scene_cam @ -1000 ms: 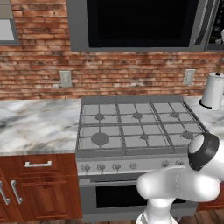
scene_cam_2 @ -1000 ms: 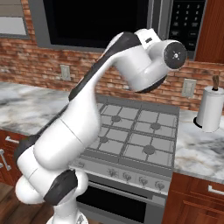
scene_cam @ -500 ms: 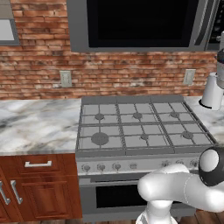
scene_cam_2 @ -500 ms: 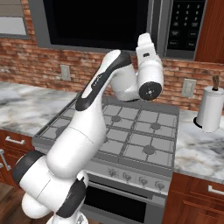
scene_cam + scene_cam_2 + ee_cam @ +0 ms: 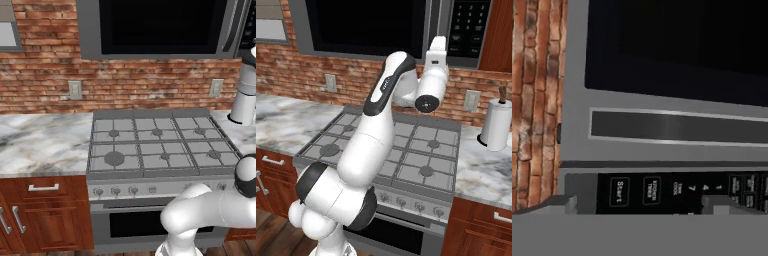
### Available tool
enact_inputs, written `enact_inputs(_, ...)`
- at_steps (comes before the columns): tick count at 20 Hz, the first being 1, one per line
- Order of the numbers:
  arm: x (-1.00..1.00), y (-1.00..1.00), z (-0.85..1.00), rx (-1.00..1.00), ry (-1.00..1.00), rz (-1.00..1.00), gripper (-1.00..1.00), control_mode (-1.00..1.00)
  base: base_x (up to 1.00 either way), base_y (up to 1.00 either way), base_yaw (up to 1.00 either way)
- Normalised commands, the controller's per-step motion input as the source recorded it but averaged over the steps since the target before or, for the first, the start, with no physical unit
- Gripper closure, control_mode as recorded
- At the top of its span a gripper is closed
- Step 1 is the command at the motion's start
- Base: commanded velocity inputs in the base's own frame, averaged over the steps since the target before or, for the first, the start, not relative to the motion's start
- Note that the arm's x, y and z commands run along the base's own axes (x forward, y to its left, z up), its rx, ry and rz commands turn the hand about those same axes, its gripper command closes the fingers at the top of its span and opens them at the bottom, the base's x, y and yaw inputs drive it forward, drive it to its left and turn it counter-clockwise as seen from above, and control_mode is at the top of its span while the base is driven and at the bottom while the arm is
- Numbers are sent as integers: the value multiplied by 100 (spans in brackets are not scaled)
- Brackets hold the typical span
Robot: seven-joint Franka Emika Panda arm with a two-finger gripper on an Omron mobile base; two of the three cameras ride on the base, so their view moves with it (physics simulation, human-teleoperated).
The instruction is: Pick the mushroom from the sink and place it in the bowl. Then pick the bowl and place it in the microwave. Then close the microwave door and press the start button.
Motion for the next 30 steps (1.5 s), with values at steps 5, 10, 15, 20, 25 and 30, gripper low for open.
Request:
enact_inputs(5, 0, -40, 0, 14, 0, 5, -100, -100, 0, 0, 0)
enact_inputs(10, 0, -6, 0, 5, 0, 8, 100, -100, 0, 0, 0)
enact_inputs(15, 0, 0, 0, 0, 0, 6, 100, -100, 0, 0, 0)
enact_inputs(20, 4, 0, 1, 2, 0, 0, 100, -100, 0, 0, 0)
enact_inputs(25, 32, 0, 0, 0, 1, 0, 100, -100, 0, 0, 0)
enact_inputs(30, 34, 0, 0, 0, 0, 0, 100, -100, 0, 0, 0)
